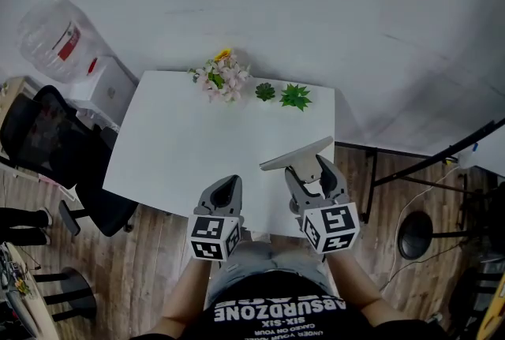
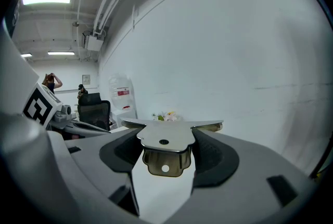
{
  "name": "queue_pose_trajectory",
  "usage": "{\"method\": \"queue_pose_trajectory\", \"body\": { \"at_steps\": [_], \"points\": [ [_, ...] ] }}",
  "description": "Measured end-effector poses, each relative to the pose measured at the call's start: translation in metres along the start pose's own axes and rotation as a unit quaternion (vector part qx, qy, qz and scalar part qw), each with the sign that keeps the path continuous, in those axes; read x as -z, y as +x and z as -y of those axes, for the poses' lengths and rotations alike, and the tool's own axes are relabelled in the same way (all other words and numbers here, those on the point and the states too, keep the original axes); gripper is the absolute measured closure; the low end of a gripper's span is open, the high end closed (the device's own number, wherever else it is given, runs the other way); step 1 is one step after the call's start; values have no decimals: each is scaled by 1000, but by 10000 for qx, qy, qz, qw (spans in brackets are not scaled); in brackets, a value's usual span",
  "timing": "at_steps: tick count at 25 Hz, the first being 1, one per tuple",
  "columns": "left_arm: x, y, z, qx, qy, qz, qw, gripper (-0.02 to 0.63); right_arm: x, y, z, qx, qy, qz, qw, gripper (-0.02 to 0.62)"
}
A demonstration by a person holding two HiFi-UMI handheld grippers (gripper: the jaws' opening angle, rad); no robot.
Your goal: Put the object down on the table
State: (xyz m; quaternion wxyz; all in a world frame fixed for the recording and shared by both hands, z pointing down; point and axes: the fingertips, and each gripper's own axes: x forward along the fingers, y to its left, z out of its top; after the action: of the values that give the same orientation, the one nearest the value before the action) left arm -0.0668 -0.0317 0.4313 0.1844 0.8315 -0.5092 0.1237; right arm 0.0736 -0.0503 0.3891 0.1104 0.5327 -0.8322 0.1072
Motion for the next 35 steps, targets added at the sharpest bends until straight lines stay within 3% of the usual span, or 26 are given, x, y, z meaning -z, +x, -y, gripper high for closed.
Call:
{"method": "queue_pose_trajectory", "body": {
  "at_steps": [11,17,35],
  "points": [
    [6,14,-18,122,-211,-23,9997,609,8,21,-1,78,-20,-260,9996,307],
    [5,17,-24,18,37,-2,10000,609,6,36,5,95,-91,-374,9992,307],
    [1,50,-32,87,-13,-50,9999,609,6,89,22,1,116,-448,9989,307]
  ]
}}
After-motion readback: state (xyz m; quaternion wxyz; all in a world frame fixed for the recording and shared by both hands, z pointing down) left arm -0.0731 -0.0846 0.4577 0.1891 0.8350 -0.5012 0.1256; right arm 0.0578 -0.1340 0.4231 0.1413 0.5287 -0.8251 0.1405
